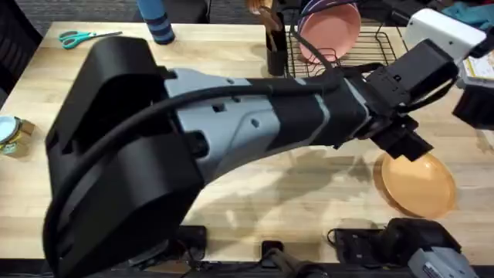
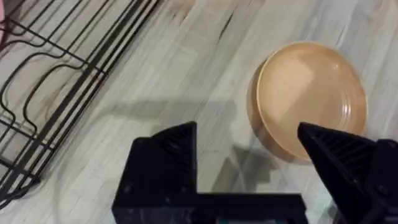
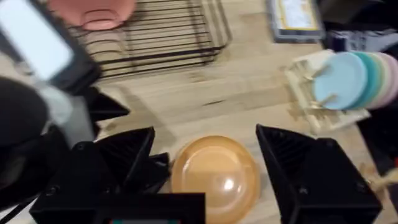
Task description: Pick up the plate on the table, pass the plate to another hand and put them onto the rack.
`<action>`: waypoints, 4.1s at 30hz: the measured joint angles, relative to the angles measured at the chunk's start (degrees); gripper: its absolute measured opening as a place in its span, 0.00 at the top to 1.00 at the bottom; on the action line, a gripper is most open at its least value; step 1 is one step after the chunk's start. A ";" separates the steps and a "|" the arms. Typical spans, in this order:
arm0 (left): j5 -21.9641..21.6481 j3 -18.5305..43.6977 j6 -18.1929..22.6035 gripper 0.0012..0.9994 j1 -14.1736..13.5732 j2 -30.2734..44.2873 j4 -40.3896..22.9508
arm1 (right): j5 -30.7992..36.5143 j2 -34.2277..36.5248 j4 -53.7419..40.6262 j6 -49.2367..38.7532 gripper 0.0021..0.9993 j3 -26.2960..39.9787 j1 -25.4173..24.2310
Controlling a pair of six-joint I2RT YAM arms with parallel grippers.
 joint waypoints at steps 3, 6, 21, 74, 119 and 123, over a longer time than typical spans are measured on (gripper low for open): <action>-0.04 0.02 -0.52 0.01 0.00 0.00 0.22 | 4.28 0.00 -0.14 0.99 0.01 0.00 -0.28; -0.09 0.01 -0.78 0.01 0.04 0.00 0.22 | 7.31 0.00 -1.27 1.50 0.01 0.00 -1.31; -0.11 0.07 -0.98 0.01 0.11 1.73 3.19 | 10.56 0.00 -15.34 1.67 0.01 10.59 -9.75; -3.42 0.44 -6.88 0.01 -8.17 13.18 5.24 | 10.56 0.00 -15.33 4.15 0.01 18.03 -9.75; -4.25 1.84 -7.07 0.96 -2.21 10.98 1.22 | 10.57 0.00 -15.28 1.84 0.01 18.03 -9.75; -4.46 1.84 -6.90 0.96 -0.27 8.35 0.17 | 10.57 0.00 -15.28 1.84 0.01 18.05 -9.75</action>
